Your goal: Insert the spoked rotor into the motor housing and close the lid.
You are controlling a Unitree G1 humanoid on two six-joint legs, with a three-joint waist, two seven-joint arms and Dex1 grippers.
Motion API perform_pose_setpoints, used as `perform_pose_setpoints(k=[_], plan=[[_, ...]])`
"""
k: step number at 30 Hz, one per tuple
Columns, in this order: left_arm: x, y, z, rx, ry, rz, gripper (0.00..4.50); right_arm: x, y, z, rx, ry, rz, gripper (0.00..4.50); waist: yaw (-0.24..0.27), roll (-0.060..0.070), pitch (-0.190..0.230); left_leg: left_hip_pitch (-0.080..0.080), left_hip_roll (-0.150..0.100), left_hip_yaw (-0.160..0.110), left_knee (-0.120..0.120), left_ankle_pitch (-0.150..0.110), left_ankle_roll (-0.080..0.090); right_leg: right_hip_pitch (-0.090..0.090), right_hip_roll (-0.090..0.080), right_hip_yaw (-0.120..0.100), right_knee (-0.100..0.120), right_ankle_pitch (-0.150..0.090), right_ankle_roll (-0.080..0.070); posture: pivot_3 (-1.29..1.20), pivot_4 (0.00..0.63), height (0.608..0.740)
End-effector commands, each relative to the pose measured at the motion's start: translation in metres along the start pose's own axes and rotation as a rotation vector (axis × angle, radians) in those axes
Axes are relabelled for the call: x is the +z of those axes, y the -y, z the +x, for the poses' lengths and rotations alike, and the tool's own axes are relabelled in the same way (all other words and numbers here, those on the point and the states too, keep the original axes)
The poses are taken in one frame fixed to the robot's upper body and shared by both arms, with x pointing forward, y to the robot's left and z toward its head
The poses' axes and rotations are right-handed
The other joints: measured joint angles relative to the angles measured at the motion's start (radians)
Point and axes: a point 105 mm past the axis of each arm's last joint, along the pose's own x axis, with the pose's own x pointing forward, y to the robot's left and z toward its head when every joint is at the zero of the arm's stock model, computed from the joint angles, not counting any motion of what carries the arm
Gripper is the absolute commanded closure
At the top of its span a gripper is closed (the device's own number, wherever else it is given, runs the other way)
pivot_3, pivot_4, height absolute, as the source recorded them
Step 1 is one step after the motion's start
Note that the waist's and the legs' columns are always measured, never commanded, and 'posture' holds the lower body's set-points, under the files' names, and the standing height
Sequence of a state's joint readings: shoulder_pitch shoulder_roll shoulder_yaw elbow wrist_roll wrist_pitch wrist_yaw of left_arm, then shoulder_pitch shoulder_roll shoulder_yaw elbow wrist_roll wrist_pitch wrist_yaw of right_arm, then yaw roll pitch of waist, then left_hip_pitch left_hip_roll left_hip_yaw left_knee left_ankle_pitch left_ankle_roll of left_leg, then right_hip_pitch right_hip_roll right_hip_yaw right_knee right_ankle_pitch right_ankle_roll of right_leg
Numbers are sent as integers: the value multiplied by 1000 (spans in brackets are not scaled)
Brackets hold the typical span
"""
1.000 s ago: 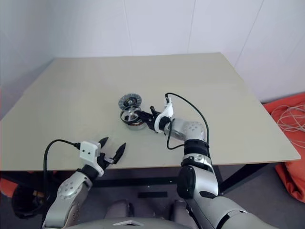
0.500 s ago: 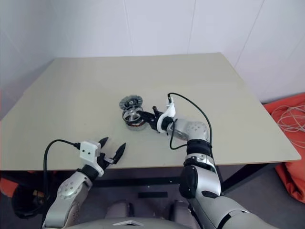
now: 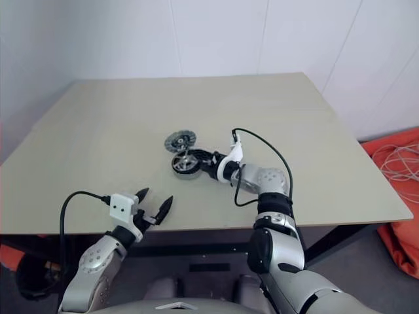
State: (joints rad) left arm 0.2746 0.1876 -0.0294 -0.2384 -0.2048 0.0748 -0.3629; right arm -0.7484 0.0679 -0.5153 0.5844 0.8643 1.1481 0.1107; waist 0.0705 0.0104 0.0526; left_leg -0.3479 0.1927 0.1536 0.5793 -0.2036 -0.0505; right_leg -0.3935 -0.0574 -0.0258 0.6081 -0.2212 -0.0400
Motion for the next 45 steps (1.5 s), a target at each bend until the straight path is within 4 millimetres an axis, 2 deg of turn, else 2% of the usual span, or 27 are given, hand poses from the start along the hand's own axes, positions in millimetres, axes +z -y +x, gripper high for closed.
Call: perform_pose_setpoints(k=[1,11,13,19,23,26,29,35,40,45], plan=[[12,-1,2,-1,45,12,0,7,-3,-3,-9,21,-26,539,0,0,0,1,0,0,0,0,0,1,0,0,0,-2,4,0,0,740],[13,0,2,-5,47,9,0,24,-18,-17,25,60,-64,539,5,0,0,3,0,0,0,1,-1,1,0,0,0,-2,4,0,0,740],[12,0,2,-5,47,9,0,25,-19,-19,23,62,-73,539,7,0,0,1,0,0,0,1,-1,0,0,-1,0,1,-1,0,0,740],[8,-1,2,-3,43,6,0,30,-17,-32,-2,60,-118,539,18,0,0,-1,-1,0,0,1,-1,-2,0,-1,0,1,-2,0,0,740],[8,0,3,-4,43,2,0,37,-23,-42,9,84,-139,539,24,0,0,-1,-1,0,0,1,-1,-2,0,-1,0,1,-1,0,0,740],[9,0,4,-8,44,1,0,38,-31,-45,31,89,-148,1133,22,0,0,-1,0,0,0,1,-1,-2,0,-1,0,0,1,0,0,740],[11,1,5,-12,46,2,0,34,-33,-45,18,80,-214,2195,22,0,0,-1,0,0,0,1,-1,-2,0,-1,0,-2,4,0,0,740],[10,0,5,-13,44,3,0,20,-31,-39,-49,108,-661,4348,26,-1,0,-1,0,0,0,1,-1,-2,0,-1,-1,-2,4,0,0,740],[7,-1,3,-12,40,3,0,1,-31,-24,-46,100,-985,4458,23,-1,0,-2,0,0,0,1,-1,-1,0,-1,-1,-3,5,0,0,740],[6,-1,3,-13,38,4,0,-8,-34,-9,-31,94,-1135,4458,22,-1,0,-2,0,-1,0,0,-1,-2,0,0,-1,-3,5,0,0,740]])
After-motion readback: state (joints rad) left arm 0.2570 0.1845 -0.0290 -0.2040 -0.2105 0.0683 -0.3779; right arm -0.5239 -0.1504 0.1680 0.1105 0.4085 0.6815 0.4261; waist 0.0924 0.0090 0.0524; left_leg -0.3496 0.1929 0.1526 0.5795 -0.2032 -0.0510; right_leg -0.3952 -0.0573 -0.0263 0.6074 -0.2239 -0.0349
